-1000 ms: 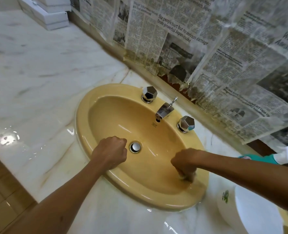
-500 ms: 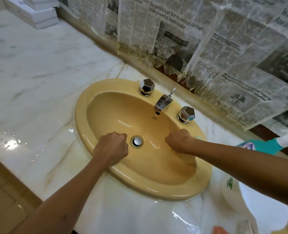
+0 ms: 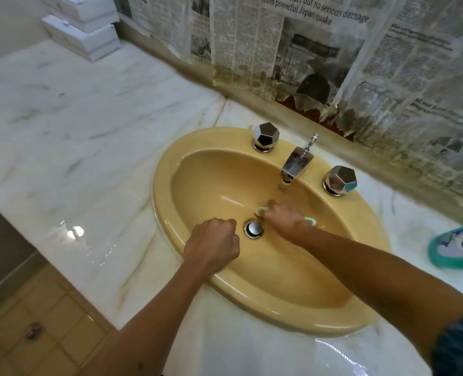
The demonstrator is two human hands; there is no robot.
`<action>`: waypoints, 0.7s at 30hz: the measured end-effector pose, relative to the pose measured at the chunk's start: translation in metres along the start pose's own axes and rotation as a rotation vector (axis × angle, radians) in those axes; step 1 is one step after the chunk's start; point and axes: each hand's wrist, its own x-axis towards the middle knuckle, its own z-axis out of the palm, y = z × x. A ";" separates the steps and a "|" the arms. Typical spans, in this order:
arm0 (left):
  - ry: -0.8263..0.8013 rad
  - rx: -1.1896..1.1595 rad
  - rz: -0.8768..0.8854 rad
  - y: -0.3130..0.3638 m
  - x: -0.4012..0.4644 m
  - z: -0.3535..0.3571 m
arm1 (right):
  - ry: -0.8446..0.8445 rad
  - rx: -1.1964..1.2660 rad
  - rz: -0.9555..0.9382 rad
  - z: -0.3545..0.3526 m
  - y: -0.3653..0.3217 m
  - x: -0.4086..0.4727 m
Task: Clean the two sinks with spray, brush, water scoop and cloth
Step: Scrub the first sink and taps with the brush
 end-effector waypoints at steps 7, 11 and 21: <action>-0.009 0.000 0.024 -0.002 0.003 0.002 | 0.029 0.343 0.117 0.050 0.004 -0.039; -0.034 0.001 0.041 -0.001 0.002 0.000 | 0.005 0.453 0.245 0.039 -0.014 -0.046; -0.070 -0.024 0.159 -0.001 0.000 -0.008 | -0.288 0.056 0.219 0.005 -0.011 -0.110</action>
